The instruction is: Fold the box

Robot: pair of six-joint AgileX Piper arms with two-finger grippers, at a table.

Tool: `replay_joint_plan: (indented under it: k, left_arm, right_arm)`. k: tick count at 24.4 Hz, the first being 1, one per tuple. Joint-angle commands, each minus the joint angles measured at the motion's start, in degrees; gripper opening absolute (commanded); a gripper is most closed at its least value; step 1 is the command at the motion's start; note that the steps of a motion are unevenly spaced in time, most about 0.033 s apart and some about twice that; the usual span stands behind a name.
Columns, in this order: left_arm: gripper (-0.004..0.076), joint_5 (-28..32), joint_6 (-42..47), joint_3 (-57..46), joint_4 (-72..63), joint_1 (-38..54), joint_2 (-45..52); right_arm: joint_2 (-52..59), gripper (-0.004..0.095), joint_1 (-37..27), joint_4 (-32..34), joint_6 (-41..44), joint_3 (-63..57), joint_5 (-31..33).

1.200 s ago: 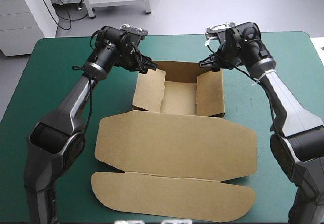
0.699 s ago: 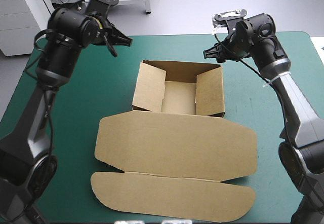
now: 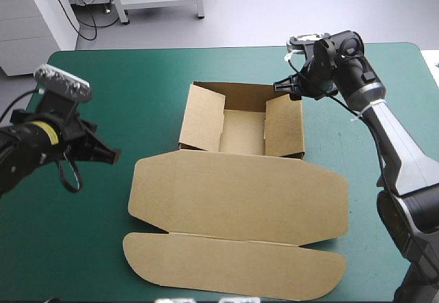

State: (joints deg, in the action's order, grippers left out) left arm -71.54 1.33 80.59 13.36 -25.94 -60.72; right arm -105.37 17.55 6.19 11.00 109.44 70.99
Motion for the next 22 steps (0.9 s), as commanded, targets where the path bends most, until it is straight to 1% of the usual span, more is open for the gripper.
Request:
replay_joint_plan:
  k: [1, 2, 3, 4, 5, 6, 8, 10, 14, 17, 22]
  left_arm:
    - [-0.0010, -0.9, 0.0, -7.7, 0.6, -0.2, 5.8]
    - [-0.0010, -0.2, 0.0, -12.5, 0.5, -0.2, 8.8]
    - [-0.0010, 0.3, 0.0, -15.1, 0.4, -0.2, 10.3]
    - [-0.0010, 1.7, 0.0, -19.8, 0.0, -0.2, 12.8]
    - [-0.0010, 2.5, 0.0, -22.1, -0.4, -0.2, 14.3]
    - [-0.0010, 4.0, 0.0, -25.7, -1.0, -0.2, 16.8]
    - [-0.0010, 5.3, -0.2, -29.1, -1.1, -0.2, 19.3]
    - [-0.0010, 6.7, -0.9, -33.7, -1.0, -0.2, 23.2]
    - [-0.0010, 7.2, -1.9, -38.6, -1.0, -0.2, 27.7]
    - [-0.0010, 7.5, -1.9, -42.3, -1.0, -0.2, 31.0]
    - [-0.0010, 8.9, -1.9, -46.6, -1.0, -0.2, 34.0]
  right_arm:
    - [2.4, 0.0530, -0.5, 0.4, 0.3, -2.4, -2.0]
    - [2.2, 0.0530, -0.5, 0.4, 0.7, -4.3, -2.0]
    - [2.1, 0.0530, -0.5, -0.1, 1.3, -5.4, -2.0]
    - [1.5, 0.0530, -0.5, -1.5, 1.3, -6.3, -2.0]
    - [1.0, 0.0529, -0.5, -2.5, 1.3, -6.5, -2.0]
    - [0.2, 0.0519, -0.5, -5.4, 1.3, -6.7, -2.0]
    - [-0.8, 0.0501, -0.5, -8.3, 1.3, -6.7, -2.1]
    - [-1.8, 0.0471, -0.5, -8.6, 1.3, -6.7, -2.1]
    - [-2.6, 0.0405, -0.5, -8.3, 1.3, -6.7, -2.1]
    - [-2.9, 0.0293, -0.5, -9.9, 1.3, -6.7, -2.1]
    - [-3.0, 0.0103, -0.5, -9.7, 1.1, -6.7, -2.1]
